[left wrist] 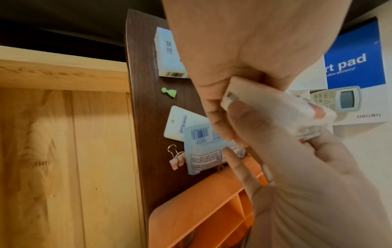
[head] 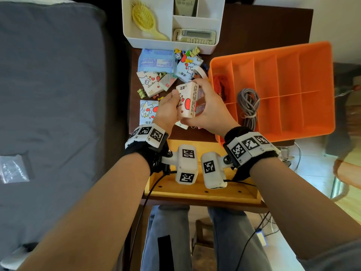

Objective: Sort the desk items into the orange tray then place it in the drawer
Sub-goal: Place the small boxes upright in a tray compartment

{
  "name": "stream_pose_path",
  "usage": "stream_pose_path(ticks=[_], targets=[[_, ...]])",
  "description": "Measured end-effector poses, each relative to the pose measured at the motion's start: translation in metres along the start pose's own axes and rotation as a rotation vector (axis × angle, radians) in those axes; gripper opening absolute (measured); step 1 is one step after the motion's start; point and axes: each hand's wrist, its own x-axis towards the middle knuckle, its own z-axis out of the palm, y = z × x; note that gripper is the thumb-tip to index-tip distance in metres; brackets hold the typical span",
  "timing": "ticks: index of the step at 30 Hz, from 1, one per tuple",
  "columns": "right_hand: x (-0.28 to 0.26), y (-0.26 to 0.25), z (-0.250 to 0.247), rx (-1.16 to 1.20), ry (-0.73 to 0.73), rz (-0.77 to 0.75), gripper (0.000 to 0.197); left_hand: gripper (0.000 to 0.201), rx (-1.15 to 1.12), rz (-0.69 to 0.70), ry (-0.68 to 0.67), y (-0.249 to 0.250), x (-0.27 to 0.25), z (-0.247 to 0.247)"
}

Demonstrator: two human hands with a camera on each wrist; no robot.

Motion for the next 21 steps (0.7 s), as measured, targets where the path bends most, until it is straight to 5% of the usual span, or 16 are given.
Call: stream_pose_path(ticks=[5, 9, 12, 15, 21], targets=[[0.006, 0.005, -0.008, -0.033, 0.074, 0.015, 0.083, 0.023, 0.246, 0.241, 0.077, -0.007, 0.01, -0.011], [0.012, 0.013, -0.013, -0.075, 0.108, 0.028, 0.085, 0.025, 0.509, 0.381, 0.407, -0.016, 0.015, -0.026], [0.012, 0.017, -0.01, -0.098, 0.099, 0.032, 0.086, 0.047, 0.723, 0.285, 0.603, -0.029, 0.016, -0.036], [0.011, 0.019, -0.006, -0.131, 0.071, 0.014, 0.087, 0.065, 0.811, 0.158, 0.625, -0.04, 0.014, -0.038], [0.017, 0.021, 0.006, -0.19, 0.065, -0.034, 0.089, 0.066, 0.779, 0.223, 0.663, -0.041, 0.028, -0.042]])
